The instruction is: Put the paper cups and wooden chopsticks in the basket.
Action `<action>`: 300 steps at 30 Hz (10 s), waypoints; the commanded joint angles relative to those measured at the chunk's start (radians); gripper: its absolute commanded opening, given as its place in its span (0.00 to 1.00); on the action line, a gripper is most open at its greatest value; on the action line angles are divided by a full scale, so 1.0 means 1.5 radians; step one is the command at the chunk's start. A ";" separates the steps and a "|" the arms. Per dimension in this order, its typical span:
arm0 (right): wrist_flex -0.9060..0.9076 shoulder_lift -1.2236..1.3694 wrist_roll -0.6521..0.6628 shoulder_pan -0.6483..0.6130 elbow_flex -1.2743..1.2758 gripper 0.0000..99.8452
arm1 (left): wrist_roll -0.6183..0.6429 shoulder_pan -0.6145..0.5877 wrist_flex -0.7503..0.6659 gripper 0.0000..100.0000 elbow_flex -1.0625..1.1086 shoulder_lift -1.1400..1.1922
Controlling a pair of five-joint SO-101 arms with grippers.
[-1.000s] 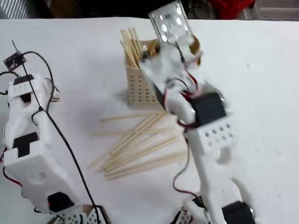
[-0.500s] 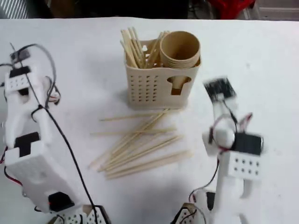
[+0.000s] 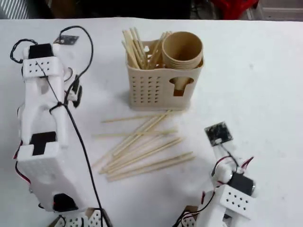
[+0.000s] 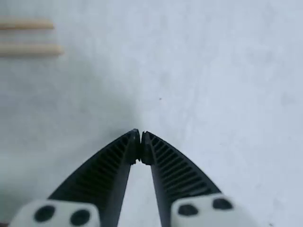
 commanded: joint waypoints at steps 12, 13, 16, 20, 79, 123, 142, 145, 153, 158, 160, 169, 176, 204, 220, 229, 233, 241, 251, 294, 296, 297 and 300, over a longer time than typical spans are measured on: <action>0.002 -0.141 0.001 0.019 0.068 0.02 | -0.161 0.140 -0.129 0.11 0.525 -0.590; 0.006 -0.149 0.001 0.020 0.070 0.02 | -0.167 0.155 -0.124 0.11 0.551 -0.614; 0.010 -0.163 -0.010 0.030 0.071 0.02 | -0.168 0.187 -0.120 0.11 0.605 -0.641; 0.010 -0.168 -0.014 0.036 0.075 0.02 | -0.171 0.243 -0.152 0.11 0.656 -0.605; 0.011 -0.169 -0.017 0.037 0.080 0.02 | -0.215 0.336 -0.479 0.11 0.649 -0.245; 0.011 -0.169 -0.013 0.037 0.083 0.02 | -0.178 0.396 -0.176 0.02 0.464 -0.253; 0.011 -0.169 -0.013 0.037 0.083 0.02 | -0.293 0.662 -0.261 0.03 0.850 -0.553; 0.011 -0.169 -0.013 0.037 0.083 0.02 | -0.305 0.663 -0.320 0.10 0.894 -0.533; 0.011 -0.169 -0.013 0.037 0.083 0.02 | -0.331 0.645 -0.376 0.13 0.917 -0.441; 0.011 -0.169 -0.013 0.037 0.083 0.02 | -0.354 0.516 -0.390 0.13 0.870 -0.371; 0.011 -0.169 -0.013 0.037 0.083 0.02 | -0.387 0.454 -0.398 0.13 0.840 -0.344; 0.011 -0.169 -0.013 0.037 0.083 0.02 | -0.477 0.279 -0.364 0.13 0.689 -0.302; 0.011 -0.169 -0.013 0.037 0.083 0.02 | -0.475 0.294 -0.235 0.13 0.619 -0.305; 0.011 -0.169 -0.012 0.036 0.084 0.02 | -0.304 0.472 -0.498 0.17 0.466 -0.130; 0.011 -0.169 -0.012 0.036 0.084 0.02 | -0.303 0.453 -0.494 0.05 0.382 -0.018; 0.011 -0.169 -0.012 0.036 0.084 0.02 | -0.301 0.462 -0.447 0.03 0.379 -0.016; 0.011 -0.169 -0.012 0.036 0.084 0.02 | -0.299 0.464 -0.399 0.02 0.364 -0.033; 0.011 -0.169 -0.012 0.036 0.084 0.02 | -0.297 0.468 -0.253 0.02 0.297 -0.191; 0.011 -0.169 -0.012 0.036 0.084 0.02 | -0.262 0.468 -0.117 0.02 0.193 -0.417; 0.011 -0.169 -0.012 0.036 0.084 0.02 | 0.216 0.342 -0.466 0.12 -0.055 -0.330; 0.011 -0.169 -0.012 0.036 0.084 0.02 | 0.183 0.351 -0.368 0.08 -0.053 -0.380; 0.011 -0.169 -0.012 0.036 0.084 0.02 | 0.143 0.364 -0.320 0.05 -0.051 -0.399; 0.011 -0.169 -0.012 0.036 0.084 0.02 | -0.010 0.411 -0.175 0.03 -0.032 -0.446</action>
